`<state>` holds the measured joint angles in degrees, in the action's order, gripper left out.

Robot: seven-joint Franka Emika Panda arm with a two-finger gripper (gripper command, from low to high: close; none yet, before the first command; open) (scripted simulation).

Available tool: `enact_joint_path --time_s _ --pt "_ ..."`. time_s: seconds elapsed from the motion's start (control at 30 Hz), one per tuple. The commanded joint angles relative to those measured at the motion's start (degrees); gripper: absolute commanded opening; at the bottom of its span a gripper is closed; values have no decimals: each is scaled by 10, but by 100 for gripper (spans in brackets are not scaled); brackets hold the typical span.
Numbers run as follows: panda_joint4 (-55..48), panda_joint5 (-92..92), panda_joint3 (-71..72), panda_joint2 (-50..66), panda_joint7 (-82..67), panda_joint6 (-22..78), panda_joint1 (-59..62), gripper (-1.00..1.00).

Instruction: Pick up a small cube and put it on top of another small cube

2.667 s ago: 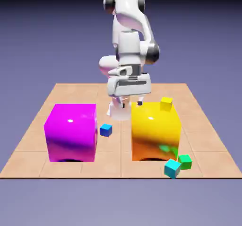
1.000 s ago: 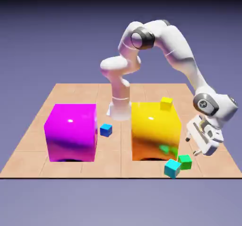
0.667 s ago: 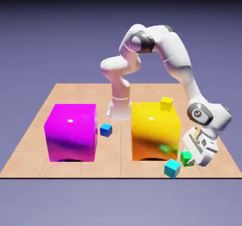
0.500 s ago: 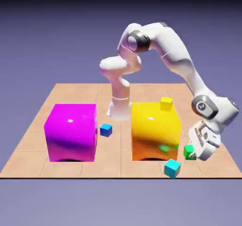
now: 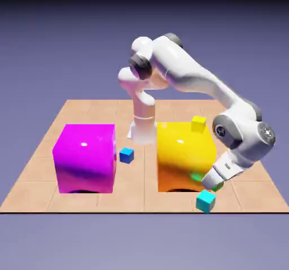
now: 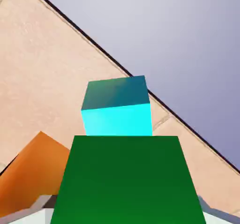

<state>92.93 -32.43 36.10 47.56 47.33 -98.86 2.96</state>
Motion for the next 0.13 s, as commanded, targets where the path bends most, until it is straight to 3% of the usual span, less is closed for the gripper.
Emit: enact_joint_path --time_s 0.0,0.03,0.1 --pt "8 -4 -2 2 2 -9 2 -100" --pt "8 -4 -2 2 2 -9 2 100" --pt "-13 3 3 -4 -3 15 -3 100"
